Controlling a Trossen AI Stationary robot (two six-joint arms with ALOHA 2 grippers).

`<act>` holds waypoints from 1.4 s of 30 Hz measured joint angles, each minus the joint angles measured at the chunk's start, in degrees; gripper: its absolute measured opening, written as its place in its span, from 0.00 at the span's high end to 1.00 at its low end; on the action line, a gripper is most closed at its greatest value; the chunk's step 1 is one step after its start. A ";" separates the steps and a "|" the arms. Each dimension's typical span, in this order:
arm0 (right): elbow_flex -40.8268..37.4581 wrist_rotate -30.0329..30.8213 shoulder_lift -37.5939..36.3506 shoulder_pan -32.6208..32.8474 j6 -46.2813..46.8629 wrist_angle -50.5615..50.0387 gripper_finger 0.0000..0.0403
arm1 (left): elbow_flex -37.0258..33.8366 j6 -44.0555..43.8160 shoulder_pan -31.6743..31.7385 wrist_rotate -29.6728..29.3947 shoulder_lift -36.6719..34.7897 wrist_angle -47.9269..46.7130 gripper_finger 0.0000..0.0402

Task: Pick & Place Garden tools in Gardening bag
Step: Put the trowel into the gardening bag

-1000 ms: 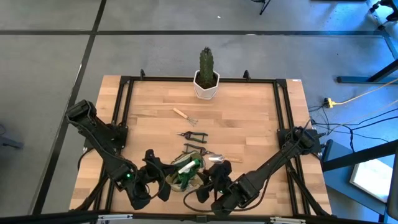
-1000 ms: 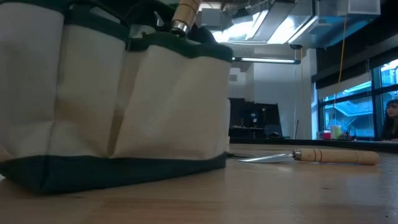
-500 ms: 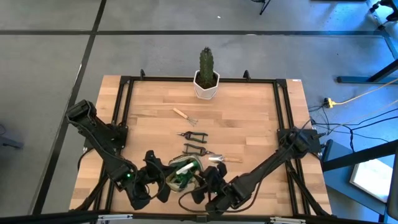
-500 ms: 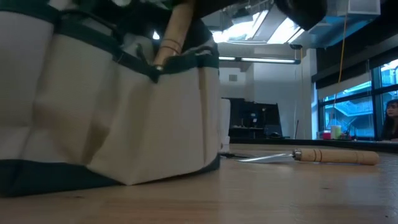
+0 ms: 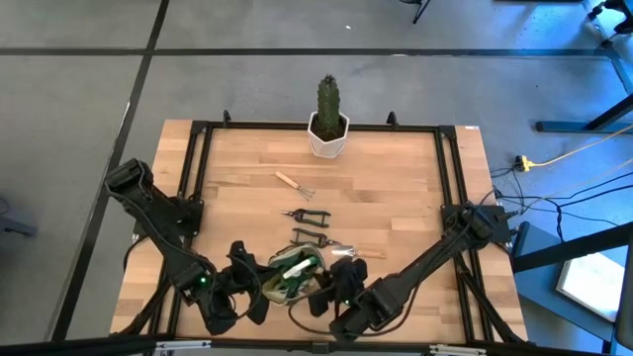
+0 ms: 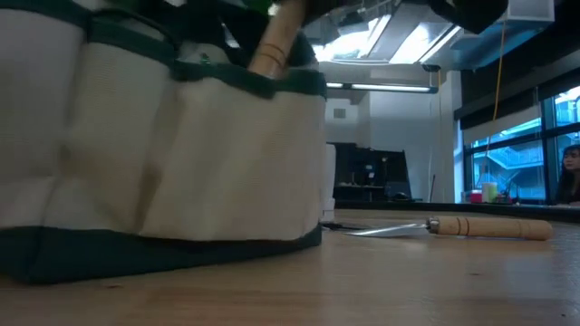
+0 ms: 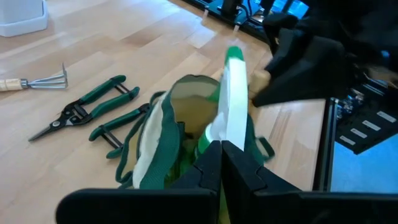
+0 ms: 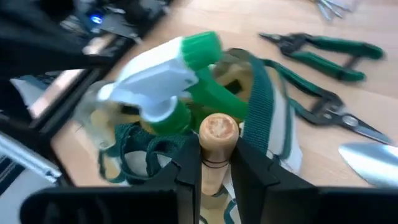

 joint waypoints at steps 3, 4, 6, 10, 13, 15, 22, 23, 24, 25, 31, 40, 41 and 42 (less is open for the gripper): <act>1.51 -2.94 -0.10 -0.74 4.95 -7.41 0.85 | 0.00 -0.06 -0.52 0.08 0.00 0.00 0.99; 2.15 -3.72 -0.12 -0.84 6.40 -10.20 0.85 | 0.00 -0.04 -0.66 0.08 0.00 0.00 0.99; 3.23 -4.36 -0.12 -1.06 7.57 -14.39 0.85 | 0.00 -0.05 -0.82 0.10 0.00 -0.02 0.99; 4.56 -3.20 -0.12 -1.05 3.03 -15.67 0.85 | 0.00 -0.06 -1.05 -0.11 0.00 0.00 0.99; 5.21 -1.16 -0.12 -0.90 1.93 -14.68 0.85 | 0.00 -0.05 -1.05 -0.26 0.00 -0.02 0.99; 5.67 -0.13 -0.07 -0.90 3.35 -14.48 0.85 | 0.00 -0.04 -1.05 -0.30 0.00 -0.01 0.99; 5.89 -3.95 0.08 -1.76 12.25 -17.51 0.85 | 0.00 -0.06 -1.05 -0.31 0.00 0.00 0.99; 5.89 -4.80 0.15 -1.86 12.99 -18.45 0.85 | 0.00 -0.07 -1.05 -0.31 0.02 -0.02 0.99; 5.89 -5.45 0.17 -1.95 13.80 -19.48 0.85 | 0.00 -0.07 -1.05 -0.31 0.00 0.00 0.99; 5.89 -5.65 0.20 -1.95 14.33 -20.35 0.85 | 0.00 -0.07 -1.05 -0.31 0.02 -0.01 0.99; 5.96 -6.82 0.63 -1.96 18.36 -22.50 0.85 | 0.00 -0.05 -1.05 -0.31 0.01 -0.02 0.99; 5.96 -6.83 0.66 -2.21 14.95 -21.33 0.85 | 0.00 -0.04 -1.03 -0.30 0.02 -0.46 0.99; 5.96 -6.69 0.80 -2.21 13.89 -20.85 0.85 | 0.00 -0.04 -1.03 -0.31 0.02 -0.46 0.99; 5.96 -6.55 0.87 -2.21 13.07 -20.53 0.85 | 0.00 -0.01 -1.03 -0.31 0.02 -0.46 0.99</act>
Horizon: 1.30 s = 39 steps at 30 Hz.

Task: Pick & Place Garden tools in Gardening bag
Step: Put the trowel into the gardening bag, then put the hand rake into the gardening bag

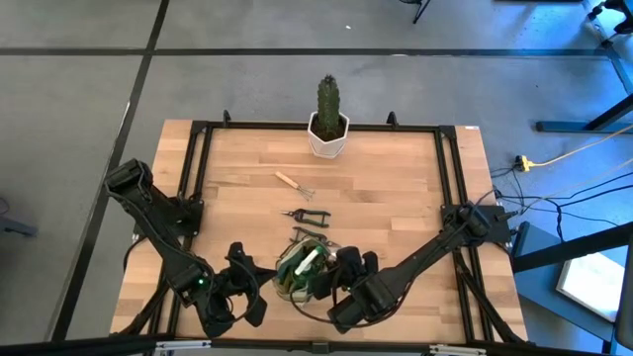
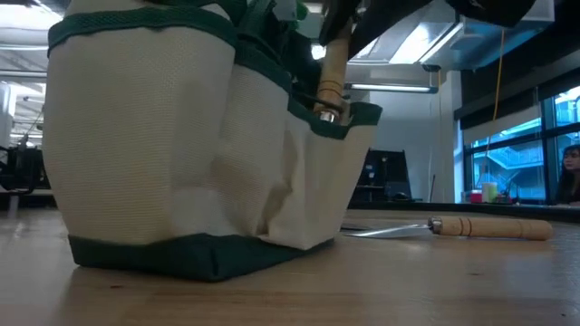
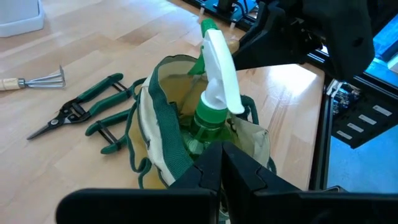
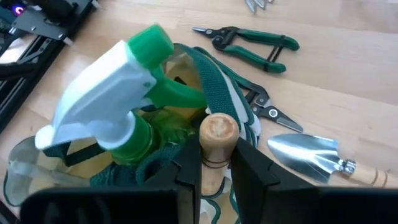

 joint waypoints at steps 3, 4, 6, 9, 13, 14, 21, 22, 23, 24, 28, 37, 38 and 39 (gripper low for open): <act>-0.02 -0.05 0.06 0.00 -1.37 0.99 0.85 | 0.00 0.38 0.11 0.00 0.00 0.00 0.99; -0.02 -0.08 0.06 -0.01 -1.93 1.54 0.85 | 0.00 0.38 0.11 0.00 0.00 0.00 0.99; -0.04 -0.41 0.09 -0.16 -3.10 3.02 0.85 | 0.00 0.43 0.11 0.00 0.00 0.00 0.99; -0.04 -1.21 0.10 -0.35 -4.13 4.27 0.85 | 0.00 0.72 0.11 0.00 0.00 0.01 0.99; -0.04 -1.95 0.10 -0.37 -6.53 6.41 0.85 | 0.00 0.97 0.11 0.00 0.00 0.02 0.99; -0.04 -2.05 0.10 -0.35 -7.02 6.95 0.85 | 0.00 0.97 0.11 0.00 0.00 0.00 0.99; -0.15 -3.07 -0.03 0.10 -7.94 9.22 0.58 | 0.00 0.97 0.11 -0.19 0.00 0.00 0.99; -0.15 -3.01 -0.16 0.13 -8.18 9.67 0.54 | 0.00 0.97 0.11 -0.45 0.00 0.00 0.99; -0.15 -2.93 -0.32 0.15 -8.50 10.15 0.51 | -0.01 0.97 0.11 -0.56 0.00 0.02 0.99; -0.15 -2.90 -0.42 0.20 -8.68 10.81 0.49 | -0.01 0.97 0.11 -0.74 0.00 0.01 0.99; 0.51 -2.27 -0.88 0.42 -10.46 12.22 0.42 | 0.00 0.97 0.11 -0.87 0.00 0.02 0.99; 13.05 -2.75 -1.10 0.98 -31.10 12.48 0.39 | -0.02 0.97 -0.06 -2.76 -0.01 0.16 0.99; 14.85 -3.88 -1.10 1.18 -34.40 12.33 0.39 | -0.02 0.98 -0.20 -3.26 -0.08 0.24 0.99; 16.71 -5.24 -1.10 1.42 -37.44 12.19 0.39 | -0.02 1.03 -0.33 -3.74 -0.26 0.26 0.99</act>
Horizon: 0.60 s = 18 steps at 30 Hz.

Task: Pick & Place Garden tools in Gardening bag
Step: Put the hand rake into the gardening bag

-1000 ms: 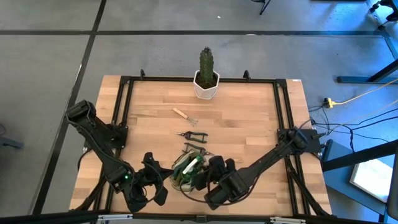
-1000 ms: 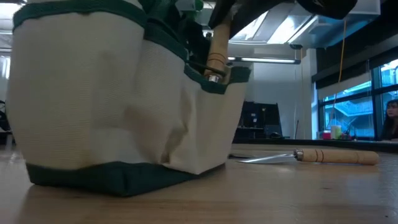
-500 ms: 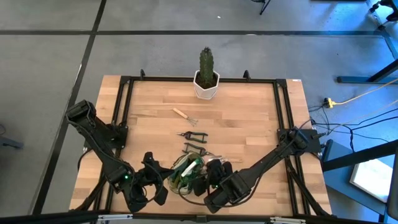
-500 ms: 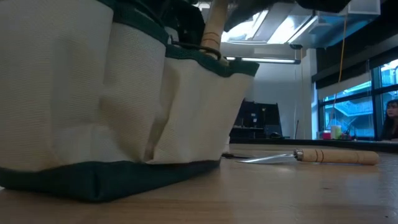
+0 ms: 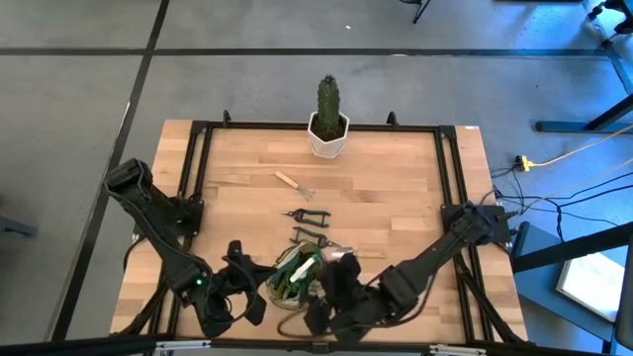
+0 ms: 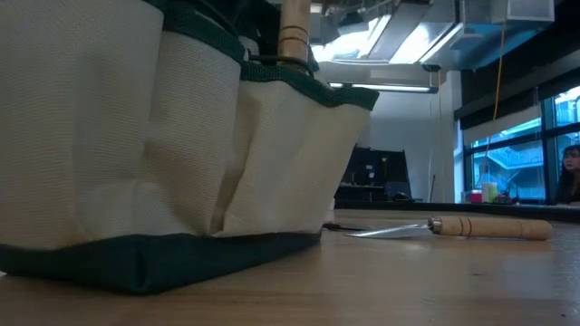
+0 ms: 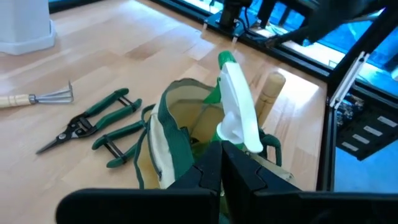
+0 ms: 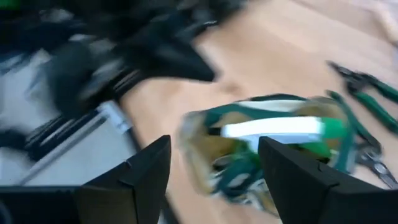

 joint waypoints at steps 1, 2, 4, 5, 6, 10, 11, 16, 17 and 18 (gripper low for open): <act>1.80 -1.37 0.00 0.20 -2.34 -0.01 0.39 | 0.00 0.44 -0.04 -0.30 -0.35 0.00 0.99; 3.57 -2.23 0.00 0.46 -4.50 0.12 0.39 | 0.00 0.80 -0.06 -0.58 -0.66 0.04 0.99; 6.84 -3.52 0.00 0.74 -8.00 0.17 0.39 | 0.00 2.15 -0.04 -0.84 -1.55 0.02 0.99; 8.25 -4.16 0.00 0.78 -8.86 0.20 0.39 | 0.00 2.83 -0.04 -1.08 -2.09 0.02 0.99; 9.53 -5.13 0.00 0.86 -9.86 0.15 0.39 | 0.00 3.44 0.00 -1.41 -2.64 0.00 0.99; 9.19 -12.58 -1.51 1.79 -13.39 2.82 0.39 | 0.00 4.94 0.00 -3.83 -5.02 -0.02 0.99; 9.37 -15.12 -1.53 2.41 -15.00 3.01 0.39 | 0.00 5.28 0.10 -4.47 -5.60 0.02 0.99; 9.35 -14.99 -1.49 5.55 -22.42 5.36 0.39 | 0.00 6.86 0.66 -8.51 -7.43 0.01 0.99; 9.37 -13.69 -1.49 5.84 -23.70 5.68 0.39 | 0.00 6.88 0.96 -9.04 -7.60 -0.06 0.99; 9.37 -12.15 -1.49 5.96 -24.60 5.42 0.39 | 0.00 6.87 1.34 -9.32 -7.72 -0.08 0.99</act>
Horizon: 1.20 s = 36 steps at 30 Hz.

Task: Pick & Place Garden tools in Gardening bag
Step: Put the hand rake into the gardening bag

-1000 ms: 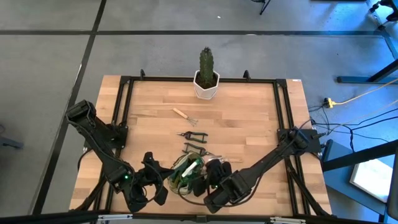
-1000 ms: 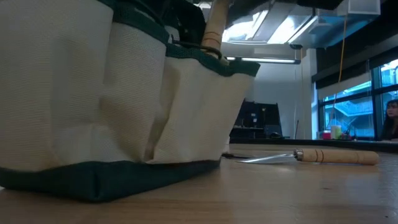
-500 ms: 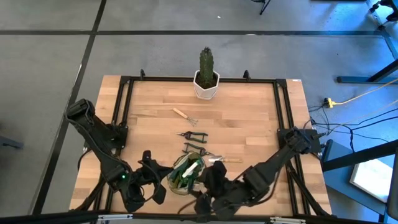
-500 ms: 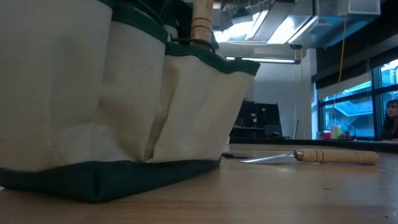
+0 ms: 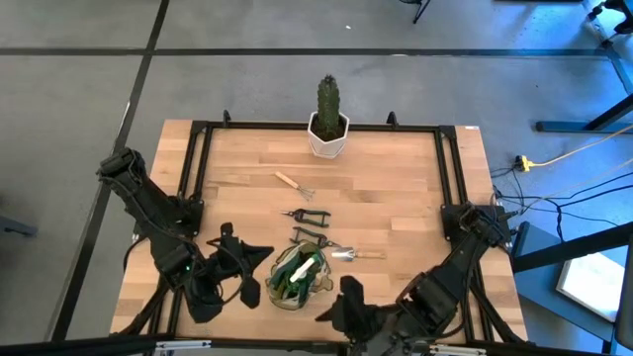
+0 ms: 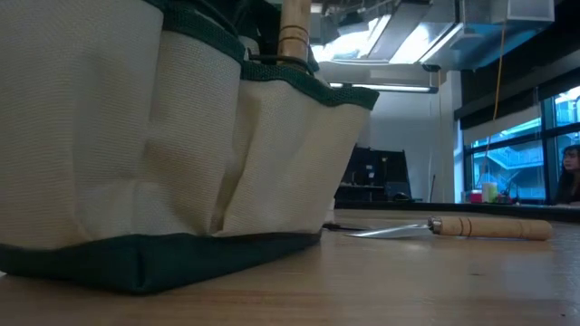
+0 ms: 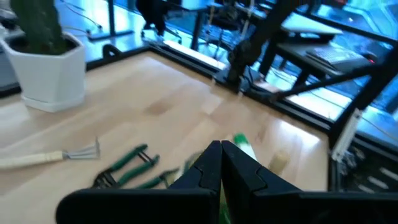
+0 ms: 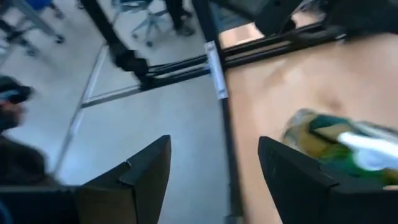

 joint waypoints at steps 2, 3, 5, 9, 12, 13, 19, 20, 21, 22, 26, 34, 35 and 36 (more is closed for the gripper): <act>0.00 2.48 0.00 0.20 -0.64 -1.21 0.39 | 0.00 -0.49 1.18 0.01 -0.05 0.04 0.99; -0.01 2.99 0.00 0.21 -0.80 -2.10 0.39 | 0.00 -1.19 1.84 0.26 -0.05 -0.03 0.99; -0.02 3.22 -0.27 0.20 -1.20 -4.24 0.39 | 0.00 -1.94 3.42 1.21 -0.05 0.01 0.99; -0.04 4.48 -2.52 0.55 -2.30 -10.96 0.39 | 0.00 -2.00 6.91 3.39 -0.01 0.15 0.99; -0.12 6.42 -4.24 1.02 -2.69 -15.16 0.39 | 0.00 -2.05 9.05 3.51 -0.01 0.31 0.99; -0.78 6.78 -4.89 1.06 -2.69 -16.22 0.39 | 0.00 -2.05 9.79 3.57 -0.01 0.49 0.99; -15.30 8.33 -13.88 1.72 -2.69 -10.14 0.39 | 0.00 -1.07 13.51 5.97 -0.01 1.65 0.99; -19.68 8.31 -16.25 1.86 -2.70 -6.69 0.39 | 0.00 -1.07 14.12 6.14 -0.01 1.79 0.99; -24.46 8.25 -18.57 2.01 -2.94 -2.60 0.39 | 0.00 -0.97 14.61 6.17 0.01 2.05 0.99; -29.35 7.98 -21.00 2.06 -3.17 2.06 0.39 | 0.00 -0.84 15.08 6.17 0.01 2.43 0.99; -46.61 7.61 -29.98 2.13 -3.52 20.08 0.39 | 0.00 1.16 17.19 6.42 0.01 4.50 0.99; -70.03 2.54 -43.56 0.60 -4.49 44.11 0.39 | 0.00 1.69 23.05 10.31 0.04 6.83 0.99; -72.13 2.03 -45.08 0.27 -5.06 46.01 0.39 | 0.00 1.88 23.84 10.81 0.04 7.47 0.99; -74.05 1.34 -46.53 -0.02 -5.74 47.78 0.39 | 0.00 2.37 24.52 11.22 0.04 8.15 0.99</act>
